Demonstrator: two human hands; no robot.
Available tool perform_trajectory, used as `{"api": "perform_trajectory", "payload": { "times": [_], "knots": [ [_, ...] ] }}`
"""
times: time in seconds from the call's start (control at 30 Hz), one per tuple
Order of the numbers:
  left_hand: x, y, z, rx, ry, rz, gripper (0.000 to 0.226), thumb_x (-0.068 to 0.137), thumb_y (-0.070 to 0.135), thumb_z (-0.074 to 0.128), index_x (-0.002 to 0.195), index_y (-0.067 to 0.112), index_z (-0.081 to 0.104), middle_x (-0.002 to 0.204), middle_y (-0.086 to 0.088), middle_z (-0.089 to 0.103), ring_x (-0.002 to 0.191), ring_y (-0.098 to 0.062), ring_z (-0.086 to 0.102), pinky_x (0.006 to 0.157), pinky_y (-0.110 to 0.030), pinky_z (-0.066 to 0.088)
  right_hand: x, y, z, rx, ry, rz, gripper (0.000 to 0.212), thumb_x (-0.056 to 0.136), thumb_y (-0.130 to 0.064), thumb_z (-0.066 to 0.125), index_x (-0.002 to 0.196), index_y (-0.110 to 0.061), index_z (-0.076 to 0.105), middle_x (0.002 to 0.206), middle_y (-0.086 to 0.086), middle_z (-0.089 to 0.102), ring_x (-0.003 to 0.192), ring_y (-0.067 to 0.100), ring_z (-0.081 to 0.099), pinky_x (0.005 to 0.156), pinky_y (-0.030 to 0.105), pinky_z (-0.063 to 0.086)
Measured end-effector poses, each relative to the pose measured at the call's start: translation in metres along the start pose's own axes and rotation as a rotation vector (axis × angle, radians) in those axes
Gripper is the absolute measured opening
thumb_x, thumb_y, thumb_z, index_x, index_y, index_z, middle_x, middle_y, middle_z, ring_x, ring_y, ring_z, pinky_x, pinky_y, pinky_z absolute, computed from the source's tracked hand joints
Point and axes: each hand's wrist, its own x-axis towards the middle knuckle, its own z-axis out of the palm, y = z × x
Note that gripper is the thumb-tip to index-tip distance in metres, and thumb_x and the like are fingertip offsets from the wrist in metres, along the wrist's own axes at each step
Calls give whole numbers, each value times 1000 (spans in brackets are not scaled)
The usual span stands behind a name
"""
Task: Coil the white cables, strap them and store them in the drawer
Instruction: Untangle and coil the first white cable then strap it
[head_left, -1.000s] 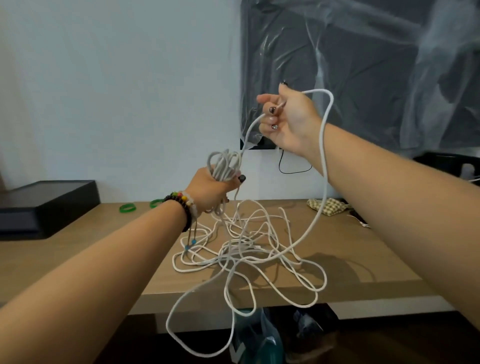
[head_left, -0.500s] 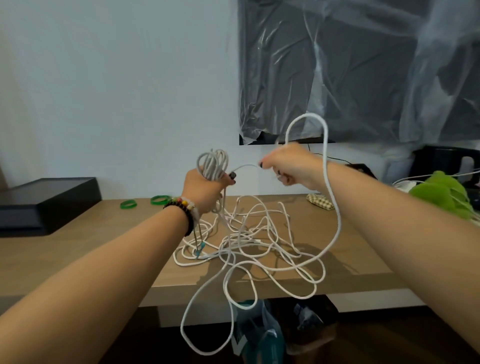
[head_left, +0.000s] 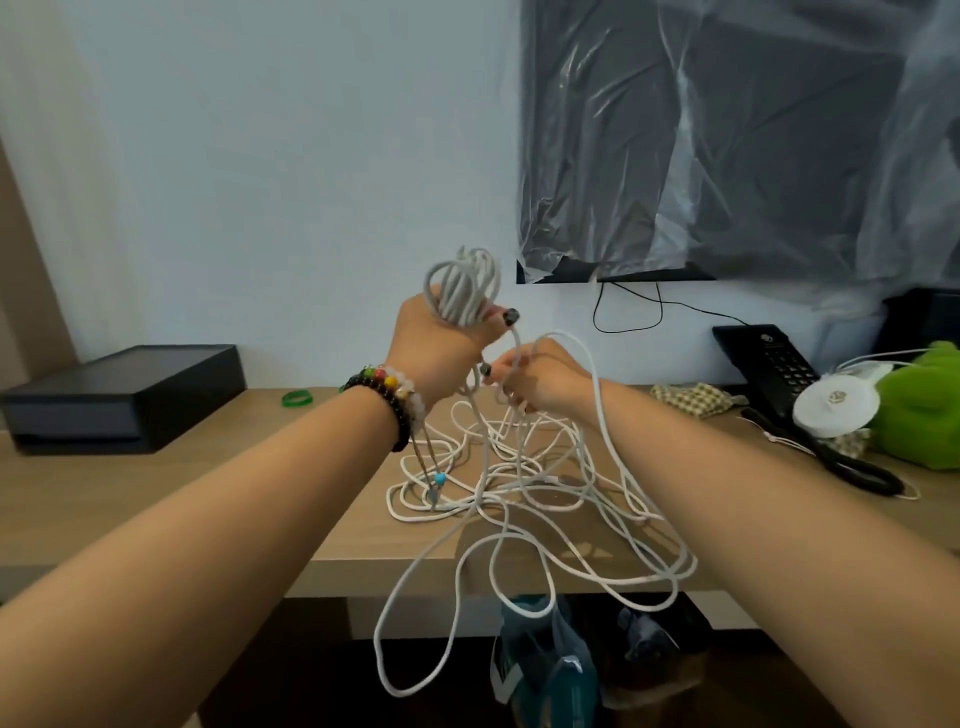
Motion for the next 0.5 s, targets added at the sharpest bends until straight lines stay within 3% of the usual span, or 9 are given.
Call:
{"api": "perform_trajectory", "payload": {
  "times": [0.1, 0.2, 0.27, 0.37, 0.43, 0.5],
  "knots": [
    [3, -8, -10, -11, 222, -91, 10, 85, 21, 74, 81, 19, 64, 66, 2, 62, 55, -10, 58, 46, -21, 47, 13, -9, -19, 156, 150, 31, 20, 95, -7, 53, 96, 3, 70, 69, 5, 57, 57, 13, 52, 52, 21, 45],
    [-4, -23, -16, 14, 221, -257, 16, 85, 25, 74, 81, 16, 62, 63, -1, 58, 53, -14, 55, 47, -23, 46, 22, -19, -37, 391, 174, 63, 13, 97, -8, 52, 95, -1, 63, 77, 6, 60, 65, 16, 60, 60, 23, 52],
    [-17, -37, -16, 118, 62, -326, 17, 85, 27, 74, 86, 13, 65, 68, -4, 61, 55, -14, 55, 47, -25, 47, 25, -25, -46, 586, 201, 72, 13, 98, -7, 49, 89, -4, 58, 80, 8, 61, 68, 20, 64, 66, 29, 56],
    [-42, -56, -8, 266, -309, -303, 14, 86, 23, 71, 88, 10, 66, 78, -4, 65, 61, -13, 57, 58, -23, 55, 27, -36, -51, 782, 195, 50, 17, 100, -7, 43, 85, -5, 52, 76, 9, 60, 72, 25, 67, 76, 37, 56],
    [-59, -64, 3, 446, -563, -205, 9, 87, 19, 68, 81, 16, 62, 74, 3, 63, 60, -8, 58, 56, -16, 51, 27, -44, -54, 871, 165, 19, 19, 101, -7, 40, 86, -5, 50, 72, 9, 58, 73, 26, 67, 79, 40, 56],
    [-71, -72, 19, 699, -756, -30, 6, 89, 18, 64, 85, 13, 64, 80, -2, 66, 67, -14, 61, 62, -23, 54, 25, -54, -56, 959, 134, -1, 21, 102, -8, 37, 85, -5, 49, 70, 10, 56, 71, 26, 67, 77, 40, 57]
  ]
}}
